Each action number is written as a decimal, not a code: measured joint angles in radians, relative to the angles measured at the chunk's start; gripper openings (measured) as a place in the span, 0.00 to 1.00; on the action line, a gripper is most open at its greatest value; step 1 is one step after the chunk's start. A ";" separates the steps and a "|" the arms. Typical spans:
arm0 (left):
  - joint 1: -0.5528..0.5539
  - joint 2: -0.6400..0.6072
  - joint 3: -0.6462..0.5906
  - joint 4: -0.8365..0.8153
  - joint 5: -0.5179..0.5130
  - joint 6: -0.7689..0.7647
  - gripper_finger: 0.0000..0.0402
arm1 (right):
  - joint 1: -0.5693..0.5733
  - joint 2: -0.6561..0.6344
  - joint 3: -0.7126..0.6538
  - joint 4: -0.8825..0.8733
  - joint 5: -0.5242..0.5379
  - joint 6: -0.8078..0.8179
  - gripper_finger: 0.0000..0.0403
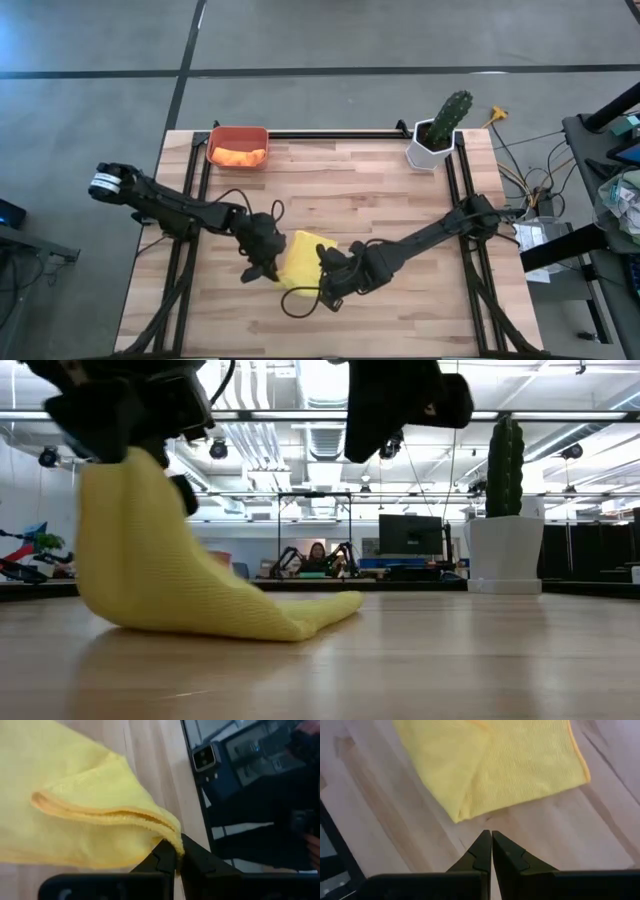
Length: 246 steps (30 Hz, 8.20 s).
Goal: Roll microfiber towels into tight, uniform cylinder then place into a basket
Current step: Roll the yellow towel
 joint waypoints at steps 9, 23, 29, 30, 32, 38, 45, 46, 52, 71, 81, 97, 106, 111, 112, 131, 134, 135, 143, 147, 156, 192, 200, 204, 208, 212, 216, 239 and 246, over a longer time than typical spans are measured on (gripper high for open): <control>0.053 0.001 0.080 0.012 0.080 0.023 0.00 | -0.009 -0.005 0.000 -0.002 0.083 -0.089 0.02; 0.044 0.032 0.107 -0.085 0.089 0.019 0.00 | -0.214 -0.199 -0.449 0.783 -0.254 -0.186 0.29; 0.043 0.027 0.104 -0.084 0.066 0.014 0.00 | -0.236 -0.226 -0.679 1.065 -0.294 -0.189 0.49; 0.043 0.027 0.104 -0.084 0.065 0.006 0.00 | -0.238 -0.221 -0.704 1.127 -0.291 -0.189 0.52; 0.043 0.027 0.104 -0.083 0.061 -0.006 0.00 | -0.242 -0.207 -0.739 1.220 -0.274 -0.187 0.59; 0.038 0.021 0.113 -0.076 0.060 -0.006 0.00 | -0.268 -0.122 -0.772 1.338 -0.289 -0.190 0.69; 0.027 -0.010 0.137 -0.073 0.034 0.000 0.00 | -0.274 0.001 -0.680 1.450 -0.389 -0.249 0.70; 0.025 -0.017 0.137 -0.074 0.033 0.000 0.00 | -0.275 0.013 -0.666 1.450 -0.401 -0.251 0.70; 0.018 -0.051 0.131 -0.082 0.022 -0.005 0.00 | -0.284 0.075 -0.614 1.442 -0.480 -0.252 0.70; -0.030 -0.051 0.111 -0.144 -0.048 0.005 0.00 | -0.355 0.077 -0.616 1.586 -0.717 -0.184 0.58; -0.041 -0.051 0.121 -0.135 -0.072 0.000 0.00 | -0.361 0.077 -0.628 1.495 -0.601 -0.250 0.58; -0.054 -0.051 0.122 -0.136 -0.072 -0.007 0.00 | -0.376 0.079 -0.556 1.541 -0.699 -0.623 0.58; -0.054 -0.051 0.122 -0.136 -0.071 -0.007 0.00 | -0.385 0.080 -0.499 1.319 -0.817 -0.776 0.58; -0.054 -0.051 0.121 -0.136 -0.071 -0.007 0.00 | -0.391 0.080 -0.485 1.296 -0.840 -0.818 0.56; -0.054 -0.051 0.121 -0.136 -0.071 -0.007 0.00 | -0.391 0.080 -0.481 1.298 -0.840 -0.825 0.56; -0.056 -0.054 0.123 -0.138 -0.079 -0.015 0.00 | -0.403 0.150 -0.398 1.228 -0.874 -0.823 0.56; -0.056 -0.056 0.120 -0.139 -0.080 -0.015 0.00 | -0.404 0.150 -0.390 1.196 -0.916 -0.824 0.56; -0.056 -0.056 0.120 -0.137 -0.081 -0.014 0.00 | -0.404 0.149 -0.387 1.182 -0.932 -0.825 0.56; -0.056 -0.056 0.120 -0.138 -0.081 -0.015 0.00 | -0.404 0.146 -0.386 1.126 -0.956 -0.820 0.56; -0.055 -0.056 0.120 -0.138 -0.081 -0.015 0.00 | -0.404 0.143 -0.386 1.120 -0.955 -0.818 0.56; -0.055 -0.056 0.118 -0.138 -0.081 -0.015 0.00 | -0.404 0.133 -0.387 1.048 -0.892 -0.818 0.24; -0.032 0.074 0.067 -0.154 -0.279 0.050 0.00 | -0.282 -0.099 -0.397 0.466 -0.529 -0.718 0.02; -0.003 0.067 0.070 -0.160 -0.282 0.168 0.00 | -0.286 -0.099 -0.398 0.446 -0.462 -0.717 0.02; 0.022 0.066 0.070 -0.155 -0.285 0.205 0.00 | -0.286 -0.099 -0.398 0.413 -0.413 -0.714 0.02; 0.039 0.066 0.070 -0.156 -0.323 0.245 0.00 | -0.286 -0.099 -0.399 0.387 -0.341 -0.740 0.02; 0.054 0.066 0.065 -0.161 -0.363 0.281 0.00 | -0.287 -0.098 -0.401 0.386 -0.298 -0.770 0.02; 0.061 0.069 0.047 -0.158 -0.372 0.290 0.00 | -0.291 -0.097 -0.419 0.421 -0.290 -0.775 0.02; 0.061 0.214 0.054 -0.100 -0.442 0.281 0.01 | -0.293 -0.055 -0.442 0.433 -0.263 -0.768 0.03; 0.061 0.210 0.050 -0.118 -0.466 0.280 0.16 | -0.293 -0.059 -0.433 0.445 -0.268 -0.766 0.16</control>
